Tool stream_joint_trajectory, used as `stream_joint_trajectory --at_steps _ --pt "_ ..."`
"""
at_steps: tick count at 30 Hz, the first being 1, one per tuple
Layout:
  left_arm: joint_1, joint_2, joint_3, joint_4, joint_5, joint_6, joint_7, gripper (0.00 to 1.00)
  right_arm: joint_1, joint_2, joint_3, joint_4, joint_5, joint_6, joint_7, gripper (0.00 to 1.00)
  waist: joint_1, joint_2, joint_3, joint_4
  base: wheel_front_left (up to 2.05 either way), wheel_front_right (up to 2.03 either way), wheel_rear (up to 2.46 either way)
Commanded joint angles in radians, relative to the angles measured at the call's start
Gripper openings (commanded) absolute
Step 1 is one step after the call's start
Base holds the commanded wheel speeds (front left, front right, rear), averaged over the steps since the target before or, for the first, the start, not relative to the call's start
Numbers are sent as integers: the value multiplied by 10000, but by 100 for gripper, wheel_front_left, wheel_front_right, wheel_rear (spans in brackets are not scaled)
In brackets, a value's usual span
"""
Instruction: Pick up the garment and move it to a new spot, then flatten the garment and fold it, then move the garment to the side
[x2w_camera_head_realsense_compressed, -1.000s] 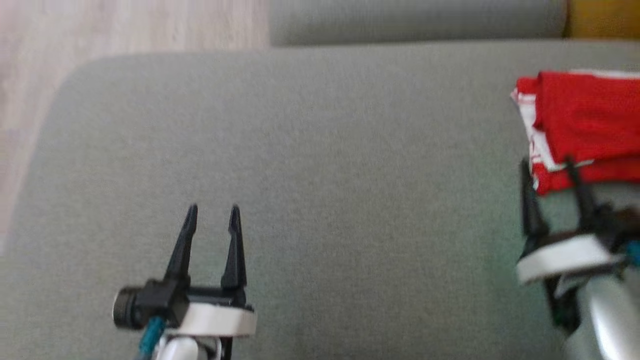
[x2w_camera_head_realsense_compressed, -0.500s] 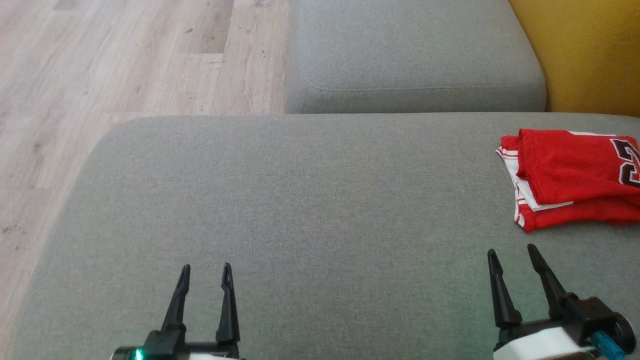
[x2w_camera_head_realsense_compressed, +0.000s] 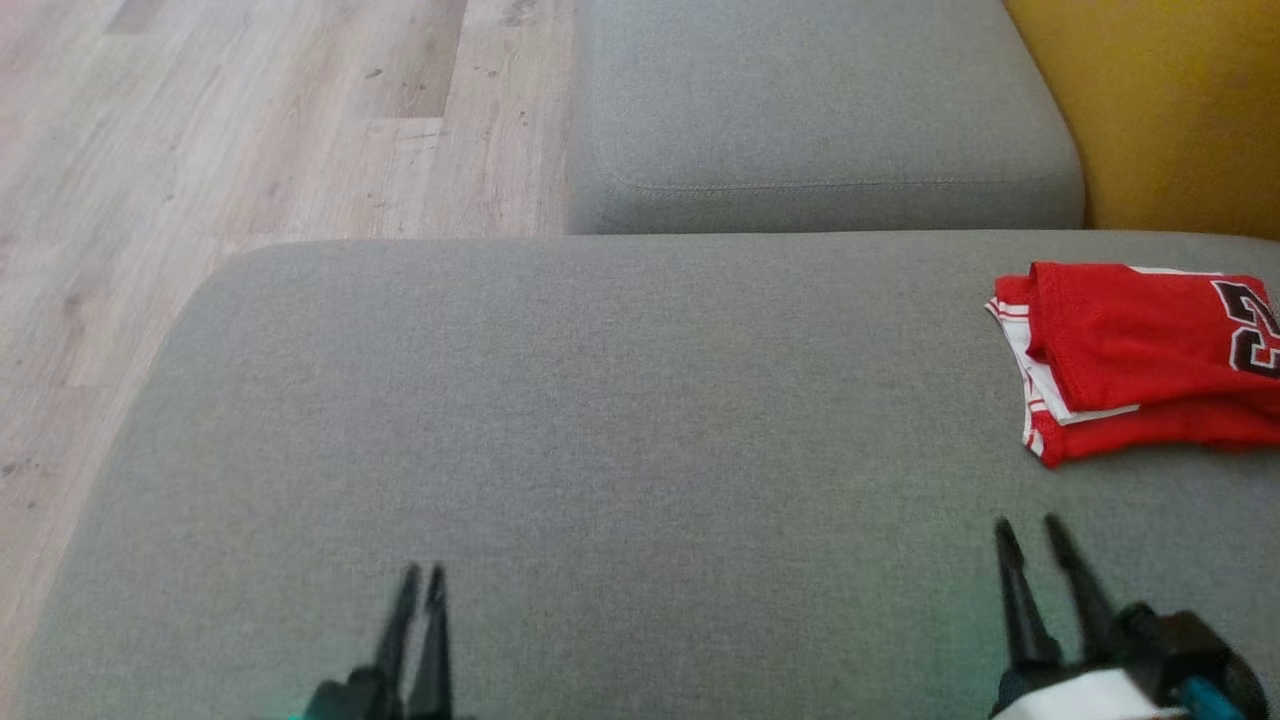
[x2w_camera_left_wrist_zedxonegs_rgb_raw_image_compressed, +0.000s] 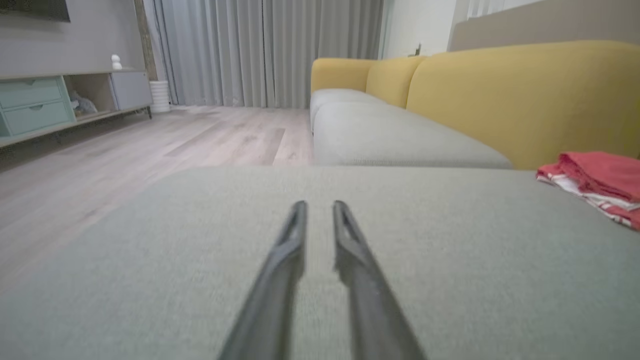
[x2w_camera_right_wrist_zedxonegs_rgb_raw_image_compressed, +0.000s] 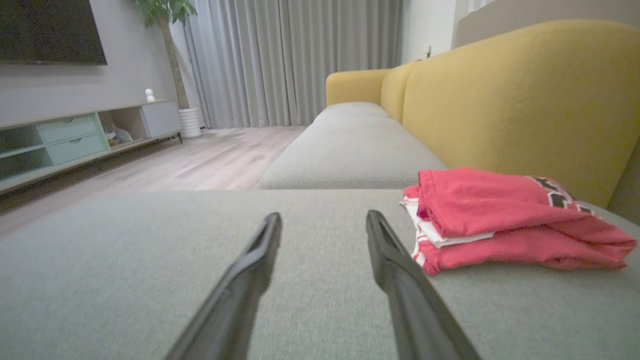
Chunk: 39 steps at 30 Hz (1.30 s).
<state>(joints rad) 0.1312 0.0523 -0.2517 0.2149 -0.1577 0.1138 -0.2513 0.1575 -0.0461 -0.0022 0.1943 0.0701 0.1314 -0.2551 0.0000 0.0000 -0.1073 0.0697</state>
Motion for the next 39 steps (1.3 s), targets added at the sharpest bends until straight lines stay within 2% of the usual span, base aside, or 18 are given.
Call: stream_joint_trajectory --at_steps 1,39 --pt "41 -2 -17 95 -79 -17 26 0 -6 9 -12 138 79 0 23 0 0 0 6 -3 0 0 0" --pt "-692 178 834 179 -4608 -740 913 0 -790 -6 -341 241 4655 -2 1118 0 0 0 334 -211 0 0 0"
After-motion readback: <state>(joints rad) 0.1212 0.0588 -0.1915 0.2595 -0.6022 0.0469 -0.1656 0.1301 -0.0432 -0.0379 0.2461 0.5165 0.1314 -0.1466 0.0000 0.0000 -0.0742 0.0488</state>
